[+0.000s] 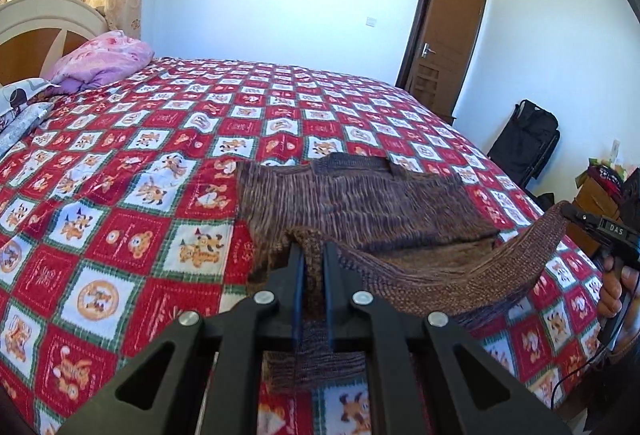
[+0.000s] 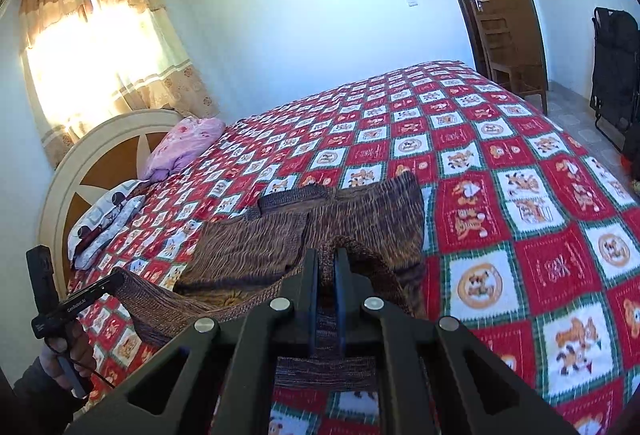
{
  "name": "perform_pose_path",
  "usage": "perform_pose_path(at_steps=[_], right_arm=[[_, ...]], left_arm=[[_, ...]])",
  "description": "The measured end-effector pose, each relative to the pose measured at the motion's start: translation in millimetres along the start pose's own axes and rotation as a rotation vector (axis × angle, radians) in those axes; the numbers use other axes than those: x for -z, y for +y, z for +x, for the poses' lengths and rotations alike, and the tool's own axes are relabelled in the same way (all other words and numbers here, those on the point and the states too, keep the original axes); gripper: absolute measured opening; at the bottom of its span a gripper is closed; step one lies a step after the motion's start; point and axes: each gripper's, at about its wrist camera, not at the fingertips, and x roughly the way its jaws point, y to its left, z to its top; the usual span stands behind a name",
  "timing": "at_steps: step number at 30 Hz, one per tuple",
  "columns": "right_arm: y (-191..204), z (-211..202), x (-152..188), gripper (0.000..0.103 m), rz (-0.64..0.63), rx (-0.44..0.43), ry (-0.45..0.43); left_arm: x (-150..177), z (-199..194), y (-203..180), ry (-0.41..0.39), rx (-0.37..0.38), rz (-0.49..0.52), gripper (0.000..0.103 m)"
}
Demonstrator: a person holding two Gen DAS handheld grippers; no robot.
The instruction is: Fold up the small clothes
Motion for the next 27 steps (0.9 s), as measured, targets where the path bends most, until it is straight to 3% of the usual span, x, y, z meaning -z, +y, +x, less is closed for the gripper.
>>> perform_pose_path(at_steps=[18,27], right_arm=[[1,63,-61,0.007,-0.028,0.065,-0.031],[-13,111,-74,0.007,-0.016,0.114,0.021]], left_arm=[[-54,62,17,0.001,-0.012,-0.031,0.009],[-68,109,30,0.038,-0.024,-0.07,0.009]])
